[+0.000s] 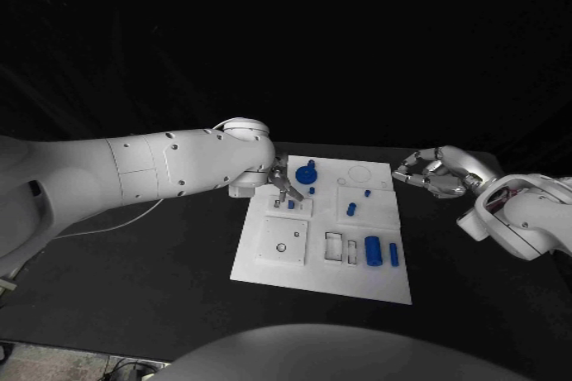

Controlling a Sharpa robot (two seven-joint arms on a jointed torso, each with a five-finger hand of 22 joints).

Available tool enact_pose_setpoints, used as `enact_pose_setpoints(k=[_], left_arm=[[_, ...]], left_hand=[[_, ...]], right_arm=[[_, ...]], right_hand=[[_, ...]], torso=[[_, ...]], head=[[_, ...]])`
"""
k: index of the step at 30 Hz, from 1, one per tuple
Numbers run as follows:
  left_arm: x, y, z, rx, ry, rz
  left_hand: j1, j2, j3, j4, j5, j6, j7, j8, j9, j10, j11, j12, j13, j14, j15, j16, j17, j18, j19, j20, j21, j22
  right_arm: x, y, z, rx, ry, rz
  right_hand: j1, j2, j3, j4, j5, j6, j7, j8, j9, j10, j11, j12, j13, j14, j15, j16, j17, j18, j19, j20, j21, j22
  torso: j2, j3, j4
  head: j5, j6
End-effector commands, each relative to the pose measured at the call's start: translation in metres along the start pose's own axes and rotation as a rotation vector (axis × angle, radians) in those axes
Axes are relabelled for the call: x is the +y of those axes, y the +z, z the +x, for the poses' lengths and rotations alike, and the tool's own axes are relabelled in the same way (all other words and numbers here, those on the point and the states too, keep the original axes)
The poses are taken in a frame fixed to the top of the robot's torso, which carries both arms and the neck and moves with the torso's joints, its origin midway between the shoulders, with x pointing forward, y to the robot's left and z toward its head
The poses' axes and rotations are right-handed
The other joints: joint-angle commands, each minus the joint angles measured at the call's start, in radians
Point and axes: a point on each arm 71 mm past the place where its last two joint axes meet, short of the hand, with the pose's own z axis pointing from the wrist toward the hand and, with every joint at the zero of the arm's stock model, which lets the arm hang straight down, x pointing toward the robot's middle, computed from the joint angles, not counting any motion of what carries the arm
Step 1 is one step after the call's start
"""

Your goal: Assemble the parts on the task board

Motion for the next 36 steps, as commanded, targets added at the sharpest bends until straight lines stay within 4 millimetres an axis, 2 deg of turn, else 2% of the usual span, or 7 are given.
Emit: enact_pose_setpoints(k=[1,8,18,36], left_arm=[[0.001,0.002,0.002,0.031,0.086,-0.046],[-0.001,0.006,0.004,0.02,0.1,-0.053],[-0.006,0.011,0.008,-0.001,0.059,-0.035],[-0.006,0.022,0.014,0.007,0.019,-0.045]], left_hand=[[-0.009,0.0,0.001,-0.002,0.006,0.003,0.0,0.001,0.001,0.106,0.0,-0.004,0.263,0.105,0.002,0.002,0.263,-0.007,0.086,0.005,-0.006,0.248],[-0.01,-0.001,0.003,-0.003,0.011,-0.002,0.001,-0.003,0.0,0.106,0.0,-0.004,0.263,0.105,0.001,0.002,0.263,-0.006,0.083,0.005,-0.009,0.246],[-0.001,-0.001,0.015,-0.004,0.042,-0.01,0.003,-0.011,0.001,0.106,0.001,-0.004,0.263,0.105,0.001,0.002,0.263,-0.005,0.08,0.004,-0.014,0.243],[0.004,-0.001,0.023,-0.003,0.056,-0.024,0.008,-0.022,0.0,0.106,0.004,-0.004,0.263,0.105,0.003,0.002,0.263,-0.002,0.072,0.005,-0.024,0.237]], right_arm=[[0.0,0.0,0.002,0.018,0.001,-0.003],[0.0,0.0,0.002,0.019,0.002,-0.003],[0.001,0.0,0.003,0.025,0.003,-0.001],[0.0,0.0,0.003,0.03,0.003,0.004]], right_hand=[[-0.003,0.004,-0.001,-0.002,0.005,0.01,0.0,0.001,-0.002,0.105,-0.002,-0.005,0.261,0.103,0.001,0.003,0.263,0.016,0.003,0.002,-0.004,0.15],[-0.003,0.004,-0.001,-0.002,0.005,0.01,0.0,0.001,-0.002,0.105,-0.002,-0.005,0.261,0.103,0.001,0.003,0.263,0.016,0.003,0.002,-0.004,0.15],[-0.003,0.005,-0.001,-0.001,0.007,0.011,0.0,0.001,-0.002,0.105,-0.002,-0.005,0.261,0.103,0.001,0.003,0.263,0.016,0.003,0.002,-0.004,0.15],[-0.003,0.006,-0.001,-0.002,0.009,0.011,0.0,0.001,-0.002,0.105,-0.002,-0.005,0.261,0.103,0.001,0.003,0.263,0.016,0.003,0.002,-0.004,0.15]], torso=[[-0.001,0.0,0.0003],[-0.001,-0.0002,0.0014],[0.0,-0.0006,0.0012],[-0.001,0.0002,0.0009]], head=[[0.0,0.0],[-0.001,0.0],[0.005,0.0],[0.006,0.0]])
